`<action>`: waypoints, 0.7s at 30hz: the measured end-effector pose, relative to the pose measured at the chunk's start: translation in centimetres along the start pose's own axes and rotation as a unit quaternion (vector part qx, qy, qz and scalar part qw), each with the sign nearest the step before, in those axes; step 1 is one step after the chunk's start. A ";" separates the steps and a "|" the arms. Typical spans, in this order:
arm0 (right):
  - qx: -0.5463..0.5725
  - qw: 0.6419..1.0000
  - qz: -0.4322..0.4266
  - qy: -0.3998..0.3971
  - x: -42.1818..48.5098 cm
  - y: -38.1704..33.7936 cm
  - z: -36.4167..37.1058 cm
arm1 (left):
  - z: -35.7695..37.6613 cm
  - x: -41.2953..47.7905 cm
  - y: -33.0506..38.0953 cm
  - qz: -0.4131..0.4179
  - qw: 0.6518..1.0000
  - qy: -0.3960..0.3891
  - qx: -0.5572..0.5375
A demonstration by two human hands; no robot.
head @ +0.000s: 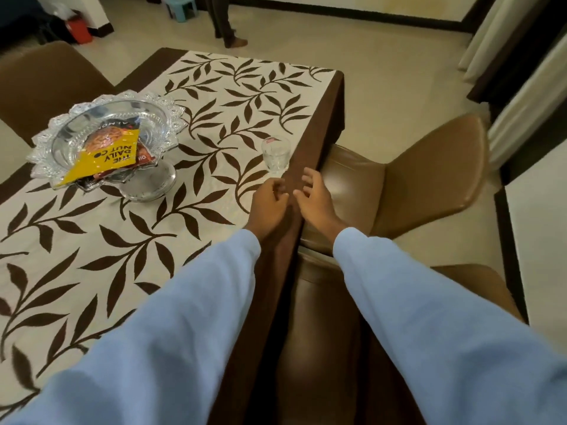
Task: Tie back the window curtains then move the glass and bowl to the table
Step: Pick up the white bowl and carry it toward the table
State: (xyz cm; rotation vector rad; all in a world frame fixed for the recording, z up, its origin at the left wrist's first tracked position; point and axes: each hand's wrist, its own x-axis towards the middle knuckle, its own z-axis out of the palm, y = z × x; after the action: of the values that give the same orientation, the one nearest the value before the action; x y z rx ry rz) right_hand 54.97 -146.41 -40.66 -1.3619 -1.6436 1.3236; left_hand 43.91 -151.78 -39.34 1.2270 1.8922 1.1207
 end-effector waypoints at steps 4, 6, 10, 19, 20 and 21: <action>-0.041 0.999 -0.007 0.029 -6.4 1.3 -3.8 | 2.4 -4.2 2.9 0.058 0.996 -0.068 0.027; -0.051 0.997 -0.002 0.056 -10.1 1.6 -7.1 | 4.9 -6.6 5.1 0.091 0.989 -0.112 0.035; -0.088 0.989 -0.006 0.120 -17.3 1.9 -14.4 | 10.4 -12.4 9.7 0.168 0.968 -0.176 0.056; -0.114 0.936 0.041 0.331 -36.8 5.1 -29.9 | 22.6 -27.8 19.6 0.347 0.866 -0.345 0.103; -0.100 0.925 0.050 0.364 -40.2 6.0 -31.4 | 24.4 -31.2 20.8 0.370 0.843 -0.380 0.091; -0.085 0.914 0.053 0.392 -43.2 7.1 -32.6 | 26.0 -34.1 21.4 0.391 0.824 -0.404 0.076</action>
State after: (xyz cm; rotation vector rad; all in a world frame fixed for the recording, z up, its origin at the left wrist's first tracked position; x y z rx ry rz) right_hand 98.65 -177.87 -31.71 -1.7935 -1.1404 0.5419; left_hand 87.25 -170.41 -30.49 2.2266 0.8226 0.5900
